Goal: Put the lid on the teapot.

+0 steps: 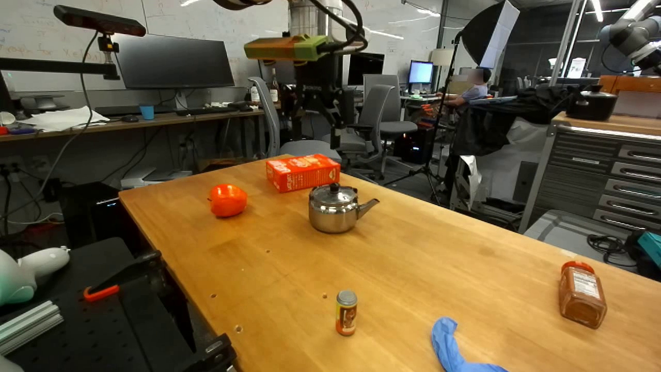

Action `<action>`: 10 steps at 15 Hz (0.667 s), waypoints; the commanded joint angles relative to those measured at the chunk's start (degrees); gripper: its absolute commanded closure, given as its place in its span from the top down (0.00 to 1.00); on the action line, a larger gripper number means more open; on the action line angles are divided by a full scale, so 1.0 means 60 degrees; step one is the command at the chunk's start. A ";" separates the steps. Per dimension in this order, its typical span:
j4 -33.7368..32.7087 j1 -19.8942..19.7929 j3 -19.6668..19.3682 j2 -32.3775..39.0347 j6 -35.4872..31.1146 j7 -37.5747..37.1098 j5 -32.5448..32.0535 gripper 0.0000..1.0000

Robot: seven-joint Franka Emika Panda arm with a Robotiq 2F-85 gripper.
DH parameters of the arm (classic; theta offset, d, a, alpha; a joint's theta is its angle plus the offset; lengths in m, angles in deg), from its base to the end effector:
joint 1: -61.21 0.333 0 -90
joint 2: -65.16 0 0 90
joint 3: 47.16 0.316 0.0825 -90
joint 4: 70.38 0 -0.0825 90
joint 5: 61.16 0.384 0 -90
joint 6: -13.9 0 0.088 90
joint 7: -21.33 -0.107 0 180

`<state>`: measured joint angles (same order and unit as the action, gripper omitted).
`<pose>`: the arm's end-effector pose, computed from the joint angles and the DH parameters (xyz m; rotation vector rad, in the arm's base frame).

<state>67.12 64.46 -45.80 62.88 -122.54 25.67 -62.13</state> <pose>0.4876 0.0391 0.3325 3.1176 0.2630 0.0333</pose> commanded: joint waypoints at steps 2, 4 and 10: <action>0.1574 -0.0238 -0.0148 -0.2042 0.0350 0.0303 -0.0189 1.00; 0.1941 -0.0346 -0.0271 -0.2574 0.0558 0.0401 -0.0202 1.00; 0.2116 -0.0491 -0.0478 -0.2794 0.0757 0.0344 -0.0150 1.00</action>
<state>79.88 61.58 -48.76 46.12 -118.10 27.74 -63.06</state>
